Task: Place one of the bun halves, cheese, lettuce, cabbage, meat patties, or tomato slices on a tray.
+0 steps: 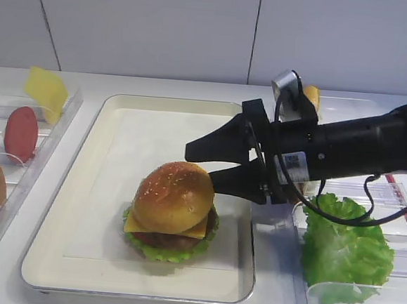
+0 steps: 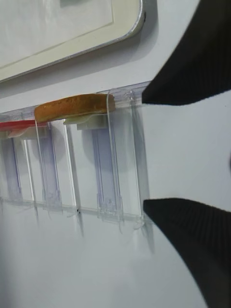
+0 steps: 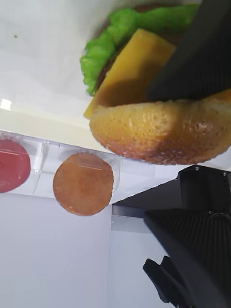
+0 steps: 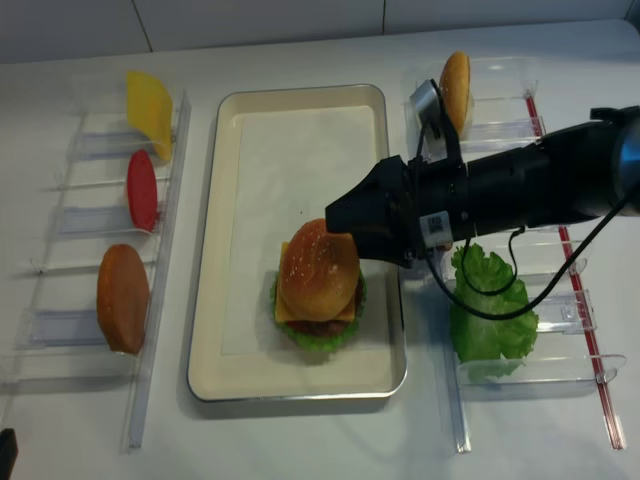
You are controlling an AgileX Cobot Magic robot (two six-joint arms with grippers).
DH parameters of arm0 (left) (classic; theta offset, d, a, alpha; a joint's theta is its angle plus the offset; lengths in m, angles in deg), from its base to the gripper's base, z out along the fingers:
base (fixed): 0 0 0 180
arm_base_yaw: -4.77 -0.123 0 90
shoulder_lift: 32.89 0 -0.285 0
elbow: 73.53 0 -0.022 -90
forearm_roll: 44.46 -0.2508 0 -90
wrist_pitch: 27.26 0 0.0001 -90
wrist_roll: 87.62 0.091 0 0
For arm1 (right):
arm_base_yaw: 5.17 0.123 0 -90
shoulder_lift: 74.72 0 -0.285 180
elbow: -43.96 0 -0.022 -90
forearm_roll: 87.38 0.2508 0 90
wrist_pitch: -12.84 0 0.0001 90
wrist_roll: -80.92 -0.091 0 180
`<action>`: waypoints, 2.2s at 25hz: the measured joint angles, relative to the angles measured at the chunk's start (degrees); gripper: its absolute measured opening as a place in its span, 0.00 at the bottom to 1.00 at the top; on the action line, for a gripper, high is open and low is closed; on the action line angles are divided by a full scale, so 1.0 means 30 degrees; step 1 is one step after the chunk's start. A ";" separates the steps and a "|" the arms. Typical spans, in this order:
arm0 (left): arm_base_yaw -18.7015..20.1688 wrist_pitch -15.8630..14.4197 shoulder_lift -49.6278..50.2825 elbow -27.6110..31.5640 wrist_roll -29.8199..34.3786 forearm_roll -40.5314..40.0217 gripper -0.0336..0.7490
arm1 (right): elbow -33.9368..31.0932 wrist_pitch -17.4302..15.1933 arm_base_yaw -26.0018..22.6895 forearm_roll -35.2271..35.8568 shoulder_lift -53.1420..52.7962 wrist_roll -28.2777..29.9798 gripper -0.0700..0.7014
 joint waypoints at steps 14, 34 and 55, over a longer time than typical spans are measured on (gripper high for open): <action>0.0000 0.0000 0.0000 0.0000 0.0000 0.0000 0.57 | 0.0039 0.0000 -0.0083 -0.1727 0.0000 -0.0792 0.74; 0.0000 0.0000 0.0000 0.0000 0.0000 0.0000 0.57 | 0.4887 -0.0419 -0.0083 -0.9167 -0.1007 -0.7385 0.74; 0.0000 0.0000 0.0000 0.0000 0.0000 0.0000 0.57 | 0.9026 -0.1354 -0.0083 -2.0657 -0.6674 -1.5097 0.74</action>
